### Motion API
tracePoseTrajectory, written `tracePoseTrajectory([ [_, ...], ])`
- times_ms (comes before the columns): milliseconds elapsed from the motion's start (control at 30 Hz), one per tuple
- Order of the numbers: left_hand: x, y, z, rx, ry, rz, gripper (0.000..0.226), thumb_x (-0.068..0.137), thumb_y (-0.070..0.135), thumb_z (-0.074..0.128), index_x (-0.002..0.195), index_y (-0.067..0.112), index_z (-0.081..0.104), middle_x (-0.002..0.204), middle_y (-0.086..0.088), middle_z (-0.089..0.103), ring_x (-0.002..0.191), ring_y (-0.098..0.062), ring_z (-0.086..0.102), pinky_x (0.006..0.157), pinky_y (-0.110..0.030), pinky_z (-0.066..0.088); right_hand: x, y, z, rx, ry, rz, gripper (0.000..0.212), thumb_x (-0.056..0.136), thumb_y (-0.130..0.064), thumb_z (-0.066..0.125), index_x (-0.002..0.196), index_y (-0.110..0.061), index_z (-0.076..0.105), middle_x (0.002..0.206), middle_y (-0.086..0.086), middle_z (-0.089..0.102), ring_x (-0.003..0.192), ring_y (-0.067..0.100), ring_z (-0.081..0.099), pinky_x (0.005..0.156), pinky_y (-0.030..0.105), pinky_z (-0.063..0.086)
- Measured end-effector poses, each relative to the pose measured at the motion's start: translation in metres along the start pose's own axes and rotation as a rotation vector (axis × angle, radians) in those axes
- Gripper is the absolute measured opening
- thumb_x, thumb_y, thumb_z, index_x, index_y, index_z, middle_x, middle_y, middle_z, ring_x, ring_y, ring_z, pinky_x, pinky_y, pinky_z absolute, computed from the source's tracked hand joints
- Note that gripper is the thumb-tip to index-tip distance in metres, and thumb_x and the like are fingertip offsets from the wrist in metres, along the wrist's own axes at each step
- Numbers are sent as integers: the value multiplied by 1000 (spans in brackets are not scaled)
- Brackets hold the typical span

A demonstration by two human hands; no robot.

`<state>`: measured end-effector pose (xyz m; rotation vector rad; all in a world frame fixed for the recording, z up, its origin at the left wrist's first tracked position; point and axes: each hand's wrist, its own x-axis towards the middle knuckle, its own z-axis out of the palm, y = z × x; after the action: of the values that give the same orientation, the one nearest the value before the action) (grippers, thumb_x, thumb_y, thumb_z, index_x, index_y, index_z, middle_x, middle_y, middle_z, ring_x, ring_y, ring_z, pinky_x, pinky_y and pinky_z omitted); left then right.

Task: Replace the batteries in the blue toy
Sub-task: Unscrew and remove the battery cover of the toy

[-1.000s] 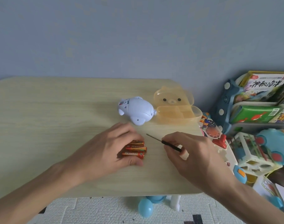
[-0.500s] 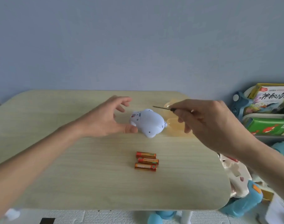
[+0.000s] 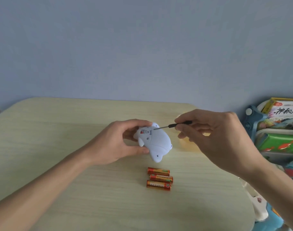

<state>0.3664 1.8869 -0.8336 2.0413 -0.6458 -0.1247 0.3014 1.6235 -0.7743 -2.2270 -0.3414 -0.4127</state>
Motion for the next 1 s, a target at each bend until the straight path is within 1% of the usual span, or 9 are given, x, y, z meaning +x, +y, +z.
tracePoseTrajectory([
  [133, -7, 9, 0, 15, 13, 28, 65, 81, 9, 90, 138, 32, 67, 129, 23, 75, 115, 0, 73, 103, -15, 53, -6, -6, 2, 15, 7, -67, 11, 90, -9, 78, 95, -18, 82, 83, -20, 79, 71, -8, 76, 71, 7, 56],
  [233, -8, 11, 2, 28, 25, 30, 65, 82, 8, 89, 138, 33, 66, 128, 23, 75, 116, 0, 72, 104, -17, 53, -8, -9, 1, -3, 5, -92, 13, 89, -7, 78, 94, -19, 83, 70, -14, 80, 71, -10, 75, 72, 4, 54],
  [433, -9, 16, 3, 62, 27, 38, 67, 81, 10, 90, 140, 32, 66, 128, 19, 76, 115, 1, 72, 103, -14, 52, -8, -7, 1, -51, -19, -99, 15, 90, -5, 78, 95, -18, 83, 76, -14, 80, 76, -7, 76, 74, 4, 55],
  [533, -10, 18, 3, 122, 23, 62, 68, 82, 14, 90, 142, 35, 64, 127, 19, 76, 114, -7, 73, 101, -16, 54, -8, -8, 1, -94, -14, -130, 13, 91, -5, 77, 96, -16, 83, 76, -13, 80, 77, -5, 76, 72, 4, 54],
  [600, -10, 19, 3, 181, 24, 76, 70, 83, 21, 90, 143, 41, 62, 126, 20, 76, 113, -13, 72, 103, -24, 55, -7, -11, 1, -113, -13, -137, 13, 92, -10, 77, 100, -20, 78, 77, -15, 79, 76, -2, 77, 69, 9, 56],
  [733, -12, 21, 4, 233, 38, 94, 71, 82, 26, 91, 140, 52, 59, 125, 24, 75, 110, -11, 72, 101, -29, 55, -7, -16, 0, -163, -24, -137, 6, 95, -27, 70, 93, -24, 65, 74, -10, 77, 65, 9, 75, 65, 38, 61],
  [800, -13, 23, 6, 265, 43, 107, 72, 81, 27, 91, 138, 55, 57, 130, 29, 71, 110, -9, 72, 100, -29, 55, -8, -17, 1, -170, 25, -146, 25, 94, -40, 65, 81, -19, 66, 61, 0, 71, 52, 18, 66, 55, 41, 55],
  [867, -12, 25, 9, 283, 48, 130, 71, 81, 27, 91, 138, 54, 58, 132, 32, 69, 110, -9, 72, 99, -28, 56, -8, -17, 3, -190, 91, -130, 36, 93, -47, 62, 74, -17, 66, 53, 3, 66, 49, 23, 57, 51, 42, 50],
  [1000, -10, 27, 11, 280, 56, 168, 69, 82, 23, 90, 135, 56, 60, 129, 32, 69, 108, -9, 71, 96, -22, 54, -10, -11, 8, -86, 93, 1, 12, 92, -40, 66, 87, -32, 59, 58, -11, 68, 54, 8, 64, 54, 44, 57],
])
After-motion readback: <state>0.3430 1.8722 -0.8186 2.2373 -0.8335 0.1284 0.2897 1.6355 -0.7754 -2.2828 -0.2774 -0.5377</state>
